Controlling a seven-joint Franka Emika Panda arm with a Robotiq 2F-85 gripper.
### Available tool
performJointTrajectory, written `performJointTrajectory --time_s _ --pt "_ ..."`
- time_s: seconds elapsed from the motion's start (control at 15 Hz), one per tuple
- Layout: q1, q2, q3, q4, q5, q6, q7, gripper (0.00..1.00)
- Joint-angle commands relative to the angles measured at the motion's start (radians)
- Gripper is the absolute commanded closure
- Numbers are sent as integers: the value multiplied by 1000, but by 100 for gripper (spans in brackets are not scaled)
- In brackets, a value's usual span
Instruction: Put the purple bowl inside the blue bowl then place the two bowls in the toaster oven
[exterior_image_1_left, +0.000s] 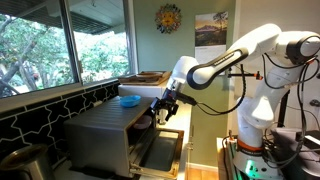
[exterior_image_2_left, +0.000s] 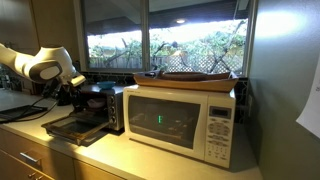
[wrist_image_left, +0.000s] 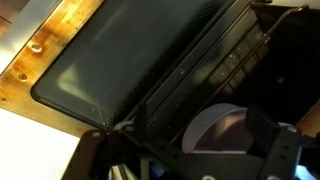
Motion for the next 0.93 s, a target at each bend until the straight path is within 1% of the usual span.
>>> performJointTrajectory --time_s 0.0,0.53,0.67,0.87 --pt "37 44 -18 -2 50 54 -3 0" --pt "73 119 -26 9 113 136 -5 0" --pt "65 128 -23 -2 125 177 15 0" --pt "72 138 -32 -21 161 250 21 0"
